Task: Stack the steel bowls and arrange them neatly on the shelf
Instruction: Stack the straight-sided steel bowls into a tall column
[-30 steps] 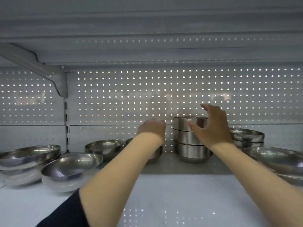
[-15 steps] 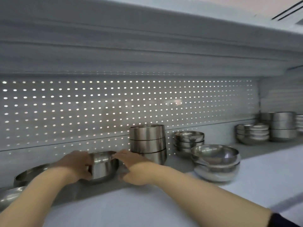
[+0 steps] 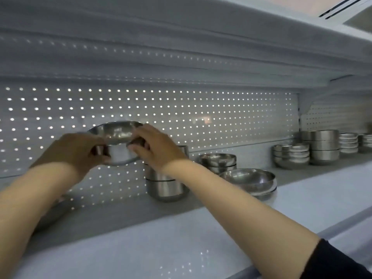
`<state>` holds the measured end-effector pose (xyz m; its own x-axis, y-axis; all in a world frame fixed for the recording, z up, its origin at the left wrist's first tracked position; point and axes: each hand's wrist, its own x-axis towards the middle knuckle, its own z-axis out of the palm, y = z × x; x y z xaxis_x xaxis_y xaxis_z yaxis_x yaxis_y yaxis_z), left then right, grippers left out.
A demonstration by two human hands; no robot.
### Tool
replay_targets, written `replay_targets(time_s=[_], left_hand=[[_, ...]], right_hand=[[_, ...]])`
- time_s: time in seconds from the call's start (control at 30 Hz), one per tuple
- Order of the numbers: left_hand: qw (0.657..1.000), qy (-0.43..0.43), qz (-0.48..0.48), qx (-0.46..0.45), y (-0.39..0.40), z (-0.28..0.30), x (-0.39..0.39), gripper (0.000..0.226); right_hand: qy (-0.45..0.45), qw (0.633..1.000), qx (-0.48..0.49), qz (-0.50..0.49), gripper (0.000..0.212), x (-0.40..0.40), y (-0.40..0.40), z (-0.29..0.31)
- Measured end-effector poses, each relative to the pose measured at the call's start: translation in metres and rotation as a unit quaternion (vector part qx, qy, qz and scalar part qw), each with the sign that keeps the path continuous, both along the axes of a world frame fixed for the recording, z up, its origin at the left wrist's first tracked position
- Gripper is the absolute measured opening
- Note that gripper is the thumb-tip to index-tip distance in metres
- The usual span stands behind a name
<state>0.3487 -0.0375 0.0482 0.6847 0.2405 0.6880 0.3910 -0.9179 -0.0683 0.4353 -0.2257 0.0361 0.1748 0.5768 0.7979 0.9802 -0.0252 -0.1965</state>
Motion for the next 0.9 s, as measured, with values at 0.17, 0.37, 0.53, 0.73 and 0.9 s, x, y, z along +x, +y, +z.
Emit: replay_targets(time_s=[0.17,0.37,0.53,0.73,0.9], left_hand=[[0.989,-0.080,-0.109,-0.058,-0.079,0.037,0.015,0.009],[0.983,-0.053,-0.139,-0.105,-0.088,0.021,0.071,0.029],[0.987,-0.051,-0.116,-0.100,-0.085,-0.004,0.085,0.036],[0.988,-0.051,-0.119,-0.090,-0.086,-0.009,0.089,0.037],[0.990,-0.039,-0.104,-0.088,-0.087,-0.006,0.088,0.037]], right_hand=[[-0.024,0.997,0.078,-0.011,0.015,0.043,-0.022,0.035],[-0.023,0.994,0.069,-0.087,0.013,0.087,-0.028,0.017],[0.006,0.994,0.022,-0.105,0.016,0.096,-0.025,0.003],[0.038,0.993,0.015,-0.113,0.017,0.098,-0.025,0.000],[0.045,0.992,0.018,-0.115,0.016,0.097,-0.024,-0.001]])
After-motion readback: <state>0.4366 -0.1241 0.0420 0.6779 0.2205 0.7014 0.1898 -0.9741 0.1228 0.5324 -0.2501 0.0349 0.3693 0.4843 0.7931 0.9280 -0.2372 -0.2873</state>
